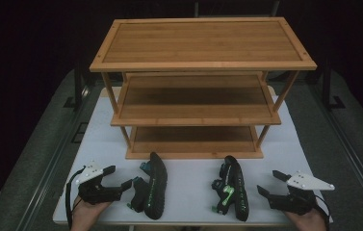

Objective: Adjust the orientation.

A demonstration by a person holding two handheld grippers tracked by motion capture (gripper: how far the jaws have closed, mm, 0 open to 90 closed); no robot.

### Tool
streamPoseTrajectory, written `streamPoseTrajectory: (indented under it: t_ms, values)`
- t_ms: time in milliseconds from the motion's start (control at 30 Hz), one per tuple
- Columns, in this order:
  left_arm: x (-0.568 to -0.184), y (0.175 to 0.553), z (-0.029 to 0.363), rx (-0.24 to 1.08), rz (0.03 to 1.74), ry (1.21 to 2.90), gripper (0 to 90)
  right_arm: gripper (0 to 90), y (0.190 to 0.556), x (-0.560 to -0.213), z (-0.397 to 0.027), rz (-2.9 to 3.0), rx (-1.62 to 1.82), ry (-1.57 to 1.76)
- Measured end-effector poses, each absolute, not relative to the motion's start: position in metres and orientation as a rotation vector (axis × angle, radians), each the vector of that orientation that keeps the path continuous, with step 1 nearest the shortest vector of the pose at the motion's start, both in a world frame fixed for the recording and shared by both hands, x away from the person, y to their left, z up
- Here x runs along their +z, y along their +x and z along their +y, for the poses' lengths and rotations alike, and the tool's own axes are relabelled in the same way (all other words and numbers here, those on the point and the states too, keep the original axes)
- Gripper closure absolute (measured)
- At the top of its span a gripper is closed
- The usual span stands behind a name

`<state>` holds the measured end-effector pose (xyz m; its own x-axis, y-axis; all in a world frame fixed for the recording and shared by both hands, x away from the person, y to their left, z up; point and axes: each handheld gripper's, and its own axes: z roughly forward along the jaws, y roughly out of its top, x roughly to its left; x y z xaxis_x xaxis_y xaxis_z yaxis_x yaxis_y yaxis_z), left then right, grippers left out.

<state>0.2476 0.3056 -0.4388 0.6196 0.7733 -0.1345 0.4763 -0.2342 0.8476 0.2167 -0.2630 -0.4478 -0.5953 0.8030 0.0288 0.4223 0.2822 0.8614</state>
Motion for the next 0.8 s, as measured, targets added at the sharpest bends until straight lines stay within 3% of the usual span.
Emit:
streamPoseTrajectory:
  t_ms: [800]
  values:
    - [-0.436, 0.244, 0.292, 0.369, 0.927, 1.892, 12.1, 20.5, 0.217, -0.447, -0.261, 2.150, 1.247, 1.081]
